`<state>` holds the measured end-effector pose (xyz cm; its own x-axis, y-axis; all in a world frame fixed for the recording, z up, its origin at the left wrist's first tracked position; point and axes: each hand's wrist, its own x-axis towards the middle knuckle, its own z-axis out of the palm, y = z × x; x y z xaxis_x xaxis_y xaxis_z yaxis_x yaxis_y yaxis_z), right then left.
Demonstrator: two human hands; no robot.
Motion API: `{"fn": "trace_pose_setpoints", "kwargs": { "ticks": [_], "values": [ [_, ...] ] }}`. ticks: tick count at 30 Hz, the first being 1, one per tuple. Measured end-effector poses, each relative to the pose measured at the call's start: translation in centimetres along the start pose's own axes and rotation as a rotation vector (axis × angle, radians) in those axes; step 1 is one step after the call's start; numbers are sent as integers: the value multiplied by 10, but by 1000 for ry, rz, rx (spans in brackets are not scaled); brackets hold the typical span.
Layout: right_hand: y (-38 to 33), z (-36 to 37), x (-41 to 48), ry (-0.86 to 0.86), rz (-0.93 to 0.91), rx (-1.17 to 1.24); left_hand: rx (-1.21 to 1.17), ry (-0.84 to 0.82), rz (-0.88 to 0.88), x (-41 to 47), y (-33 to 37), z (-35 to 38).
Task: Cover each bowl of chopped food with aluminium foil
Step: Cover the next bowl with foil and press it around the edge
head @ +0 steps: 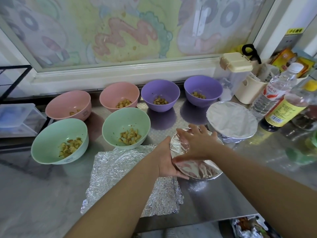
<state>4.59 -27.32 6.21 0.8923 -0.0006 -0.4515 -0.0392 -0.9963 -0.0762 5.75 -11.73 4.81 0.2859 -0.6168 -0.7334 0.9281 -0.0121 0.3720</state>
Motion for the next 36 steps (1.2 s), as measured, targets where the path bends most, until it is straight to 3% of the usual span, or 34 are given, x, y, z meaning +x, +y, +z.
{"fn": "trace_pose_setpoints", "kwargs": {
  "ticks": [8, 22, 27, 32, 36],
  "values": [
    [0, 1, 0, 3, 0, -6, 23, -56, 14, 10, -4, -9],
    [4, -3, -1, -7, -15, 92, 45, 2, 75, -16, -2, 5],
    [23, 22, -38, 393, -51, 384, -109, 194, 160, -23, -16, 12],
    [45, 64, -60, 291, -131, 163, -196, 312, 293, -3, -32, 15],
    [44, 78, -54, 392, -131, 89, -215, 324, 388, 10, -36, 15]
  ]
}}
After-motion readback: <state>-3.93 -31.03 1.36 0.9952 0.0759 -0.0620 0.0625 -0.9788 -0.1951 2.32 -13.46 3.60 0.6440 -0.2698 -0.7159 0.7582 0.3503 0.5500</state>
